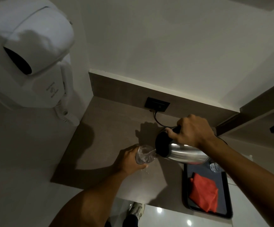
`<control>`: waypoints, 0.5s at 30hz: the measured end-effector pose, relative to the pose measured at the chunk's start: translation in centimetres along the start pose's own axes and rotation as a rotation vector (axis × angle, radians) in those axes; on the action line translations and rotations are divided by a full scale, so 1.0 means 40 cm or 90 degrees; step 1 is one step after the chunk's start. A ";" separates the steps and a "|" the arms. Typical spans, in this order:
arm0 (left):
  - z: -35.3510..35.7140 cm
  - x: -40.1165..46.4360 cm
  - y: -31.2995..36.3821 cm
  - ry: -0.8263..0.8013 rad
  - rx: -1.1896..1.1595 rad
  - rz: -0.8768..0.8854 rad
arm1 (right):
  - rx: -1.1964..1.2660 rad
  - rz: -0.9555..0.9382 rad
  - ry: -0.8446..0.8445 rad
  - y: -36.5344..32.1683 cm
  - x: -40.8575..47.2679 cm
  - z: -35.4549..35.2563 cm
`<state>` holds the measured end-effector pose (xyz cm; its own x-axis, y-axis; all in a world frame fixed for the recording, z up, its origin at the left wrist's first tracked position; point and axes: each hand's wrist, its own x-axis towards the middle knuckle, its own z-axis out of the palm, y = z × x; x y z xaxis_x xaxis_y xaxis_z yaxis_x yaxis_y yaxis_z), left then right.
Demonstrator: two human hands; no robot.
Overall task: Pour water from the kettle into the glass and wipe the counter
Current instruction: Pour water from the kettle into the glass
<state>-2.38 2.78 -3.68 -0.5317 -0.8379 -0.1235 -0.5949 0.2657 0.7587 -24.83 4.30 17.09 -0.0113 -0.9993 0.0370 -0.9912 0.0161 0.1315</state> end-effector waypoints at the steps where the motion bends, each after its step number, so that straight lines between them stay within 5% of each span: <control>1: 0.000 0.000 0.000 0.002 -0.002 -0.001 | 0.003 -0.001 0.002 -0.002 0.001 -0.003; 15: 0.004 0.001 0.001 -0.004 -0.009 0.000 | 0.022 -0.004 -0.011 -0.005 0.008 -0.008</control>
<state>-2.52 2.81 -3.75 -0.5352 -0.8350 -0.1274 -0.5862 0.2586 0.7678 -24.58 3.99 17.39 -0.0071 -0.9998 0.0193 -0.9952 0.0089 0.0977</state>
